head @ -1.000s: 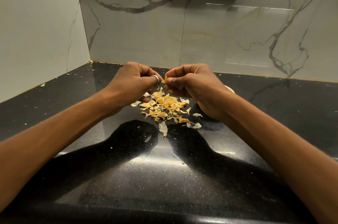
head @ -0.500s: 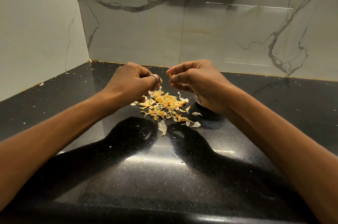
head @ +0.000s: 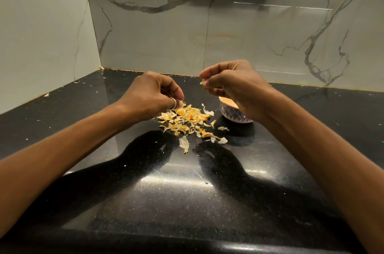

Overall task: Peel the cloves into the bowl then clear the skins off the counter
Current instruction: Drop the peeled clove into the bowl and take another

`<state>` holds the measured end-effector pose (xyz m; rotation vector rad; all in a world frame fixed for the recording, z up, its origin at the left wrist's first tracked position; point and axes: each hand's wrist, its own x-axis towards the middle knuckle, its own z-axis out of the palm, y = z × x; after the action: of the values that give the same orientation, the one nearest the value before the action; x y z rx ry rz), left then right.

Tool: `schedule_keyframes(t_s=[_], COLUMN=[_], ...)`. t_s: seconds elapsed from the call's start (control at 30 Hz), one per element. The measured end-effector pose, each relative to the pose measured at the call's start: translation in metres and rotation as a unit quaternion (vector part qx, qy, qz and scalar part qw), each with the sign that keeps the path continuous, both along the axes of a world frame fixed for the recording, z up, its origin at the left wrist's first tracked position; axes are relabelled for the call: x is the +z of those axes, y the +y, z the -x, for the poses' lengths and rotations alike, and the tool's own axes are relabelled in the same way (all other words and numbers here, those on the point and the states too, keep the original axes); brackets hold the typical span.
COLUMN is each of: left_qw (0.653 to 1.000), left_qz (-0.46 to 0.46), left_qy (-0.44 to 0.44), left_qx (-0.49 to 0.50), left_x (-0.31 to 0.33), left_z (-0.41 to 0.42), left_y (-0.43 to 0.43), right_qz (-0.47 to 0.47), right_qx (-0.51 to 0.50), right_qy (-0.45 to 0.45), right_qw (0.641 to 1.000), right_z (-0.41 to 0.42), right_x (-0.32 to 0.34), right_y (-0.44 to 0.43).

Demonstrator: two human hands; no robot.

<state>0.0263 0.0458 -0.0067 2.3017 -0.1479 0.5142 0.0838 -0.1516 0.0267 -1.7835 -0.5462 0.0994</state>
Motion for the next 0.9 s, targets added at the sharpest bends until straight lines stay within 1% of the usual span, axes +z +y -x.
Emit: schedule_keyframes(t_s=[0.13, 0.27, 0.3, 0.37, 0.43, 0.5, 0.63, 0.77, 0.9], left_qw=[1.0, 1.0, 1.0, 1.0, 1.0, 0.999, 0.998, 0.998, 0.997], left_qz=[0.002, 0.003, 0.0, -0.007, -0.018, -0.025, -0.017, -0.023, -0.021], left_qy=[-0.007, -0.02, -0.02, -0.018, -0.016, -0.018, -0.032, -0.036, -0.039], left_qx=[-0.001, -0.003, 0.002, 0.011, 0.012, 0.017, 0.041, 0.052, 0.061], left_x=[0.0, -0.002, -0.003, -0.003, -0.004, -0.003, -0.002, -0.002, -0.001], left_z=[-0.002, -0.003, -0.004, -0.005, -0.005, -0.005, -0.003, -0.004, -0.005], left_y=[0.0, -0.001, -0.001, 0.0, 0.0, 0.001, 0.0, 0.001, 0.0], right_qz=[0.032, 0.115, 0.152, 0.241, 0.307, 0.356, 0.419, 0.434, 0.421], right_qx=[-0.016, -0.087, -0.112, -0.156, -0.185, -0.199, -0.191, -0.18, -0.171], right_qy=[-0.025, -0.099, -0.133, -0.211, -0.249, -0.242, -0.206, -0.201, -0.221], right_qw=[0.999, 0.985, 0.973, 0.934, 0.9, 0.88, 0.863, 0.86, 0.863], right_z=[-0.003, -0.012, -0.014, -0.019, -0.021, -0.023, -0.022, -0.021, -0.021], right_x=[0.004, 0.007, 0.006, 0.006, 0.006, 0.007, 0.007, 0.004, 0.003], right_y=[-0.006, -0.013, -0.016, -0.02, -0.024, -0.025, -0.024, -0.023, -0.025])
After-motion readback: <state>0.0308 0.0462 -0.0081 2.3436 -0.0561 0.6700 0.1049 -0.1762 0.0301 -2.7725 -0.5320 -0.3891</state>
